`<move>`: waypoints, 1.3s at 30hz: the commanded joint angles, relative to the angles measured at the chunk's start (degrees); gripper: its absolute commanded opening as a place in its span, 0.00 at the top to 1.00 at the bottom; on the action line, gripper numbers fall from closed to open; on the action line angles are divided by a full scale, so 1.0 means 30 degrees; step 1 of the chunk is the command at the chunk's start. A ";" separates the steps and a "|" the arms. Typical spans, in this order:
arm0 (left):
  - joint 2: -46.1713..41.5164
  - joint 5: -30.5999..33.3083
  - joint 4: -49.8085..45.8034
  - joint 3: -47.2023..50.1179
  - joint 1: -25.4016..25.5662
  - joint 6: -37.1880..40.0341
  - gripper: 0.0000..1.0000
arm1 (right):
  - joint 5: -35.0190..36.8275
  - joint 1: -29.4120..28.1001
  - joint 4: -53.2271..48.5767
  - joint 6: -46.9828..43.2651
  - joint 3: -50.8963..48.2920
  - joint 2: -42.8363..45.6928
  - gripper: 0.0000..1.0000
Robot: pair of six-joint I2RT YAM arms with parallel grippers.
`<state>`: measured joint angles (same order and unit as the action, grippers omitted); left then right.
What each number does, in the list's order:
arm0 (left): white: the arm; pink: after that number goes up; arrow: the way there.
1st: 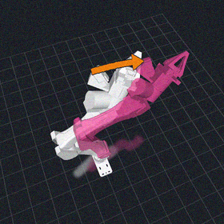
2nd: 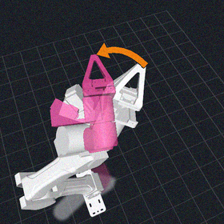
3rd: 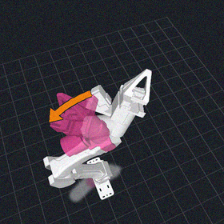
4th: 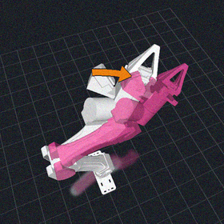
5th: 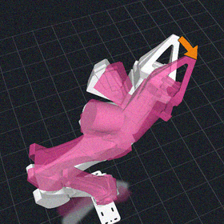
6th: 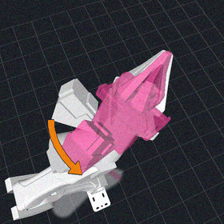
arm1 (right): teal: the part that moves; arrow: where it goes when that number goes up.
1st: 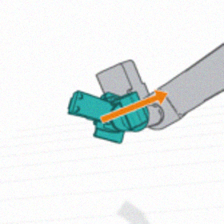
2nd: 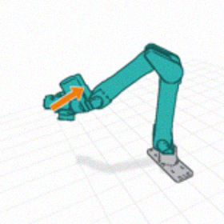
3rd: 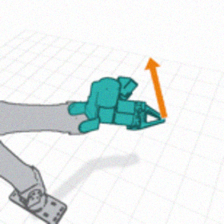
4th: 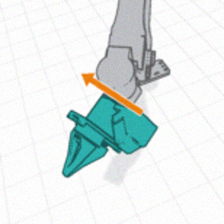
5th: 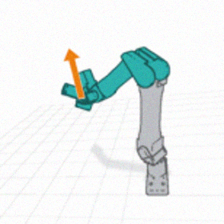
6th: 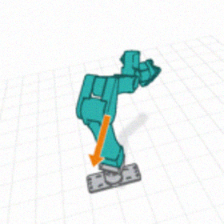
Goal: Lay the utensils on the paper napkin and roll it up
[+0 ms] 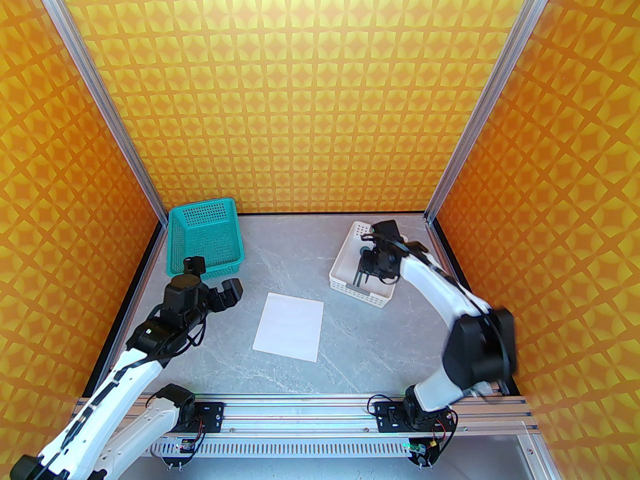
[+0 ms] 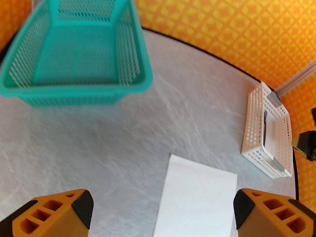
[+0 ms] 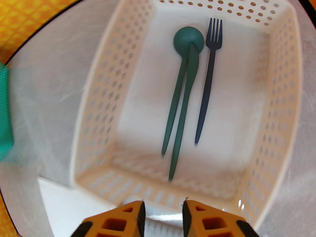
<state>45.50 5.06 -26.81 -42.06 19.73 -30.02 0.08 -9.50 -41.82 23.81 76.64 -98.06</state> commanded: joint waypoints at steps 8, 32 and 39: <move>-0.0554 0.1468 -0.0205 0.0047 -0.0467 0.2184 0.01 | 0.1443 0.1390 -0.0400 0.0529 0.4124 -0.5659 0.73; 0.0172 0.1674 -0.0503 -0.0041 -0.0686 0.2331 0.01 | 0.0787 0.1879 -0.1096 0.0202 0.5868 -0.9540 0.77; 0.0186 0.1655 -0.0600 -0.0129 -0.0704 0.2330 0.01 | 0.0736 0.1877 -0.1616 -0.0385 0.5849 -0.9978 0.82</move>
<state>46.13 9.10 -26.92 -42.06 18.02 -23.70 2.63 -3.99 -44.49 24.12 94.24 -125.05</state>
